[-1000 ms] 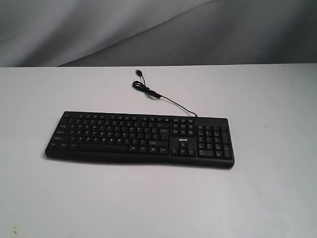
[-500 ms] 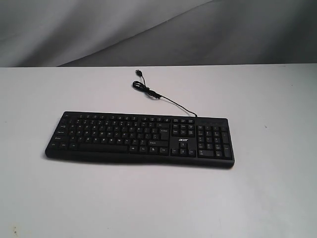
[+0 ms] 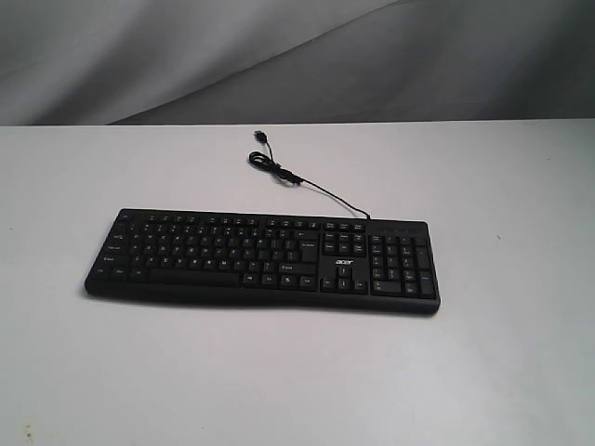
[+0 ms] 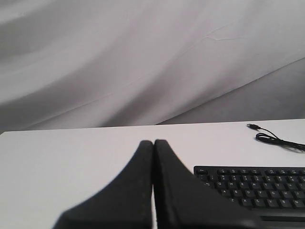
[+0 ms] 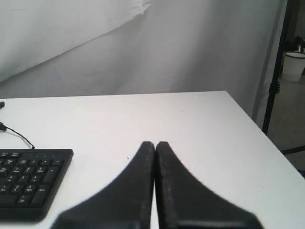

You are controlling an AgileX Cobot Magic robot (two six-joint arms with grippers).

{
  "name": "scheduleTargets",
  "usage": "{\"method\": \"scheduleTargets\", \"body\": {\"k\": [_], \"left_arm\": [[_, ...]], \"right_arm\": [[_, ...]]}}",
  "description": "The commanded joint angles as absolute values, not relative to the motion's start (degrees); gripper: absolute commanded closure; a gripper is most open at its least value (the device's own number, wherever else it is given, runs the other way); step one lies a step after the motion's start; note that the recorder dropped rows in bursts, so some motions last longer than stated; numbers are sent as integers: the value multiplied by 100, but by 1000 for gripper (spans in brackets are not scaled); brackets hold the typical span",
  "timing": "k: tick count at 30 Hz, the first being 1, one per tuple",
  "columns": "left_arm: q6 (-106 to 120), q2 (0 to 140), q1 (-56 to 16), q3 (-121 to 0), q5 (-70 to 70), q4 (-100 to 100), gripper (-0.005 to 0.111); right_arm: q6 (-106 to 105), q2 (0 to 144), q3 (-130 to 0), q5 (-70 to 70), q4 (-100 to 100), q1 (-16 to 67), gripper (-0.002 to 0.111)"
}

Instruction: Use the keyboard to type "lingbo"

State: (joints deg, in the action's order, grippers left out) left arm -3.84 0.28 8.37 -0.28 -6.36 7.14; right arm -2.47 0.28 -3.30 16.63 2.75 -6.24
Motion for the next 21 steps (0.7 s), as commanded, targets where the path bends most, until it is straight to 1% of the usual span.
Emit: {"method": "scheduleTargets", "body": {"k": [1, 8, 21], "left_arm": [[-396, 0, 799, 0, -579, 716, 106], [-396, 0, 799, 0, -579, 716, 106], [-396, 0, 799, 0, -579, 716, 106]], "right_arm": [[-118, 0, 0, 1424, 213, -666, 108], [-118, 0, 0, 1874, 256, -666, 108], [-118, 0, 0, 1873, 256, -666, 108]]}}
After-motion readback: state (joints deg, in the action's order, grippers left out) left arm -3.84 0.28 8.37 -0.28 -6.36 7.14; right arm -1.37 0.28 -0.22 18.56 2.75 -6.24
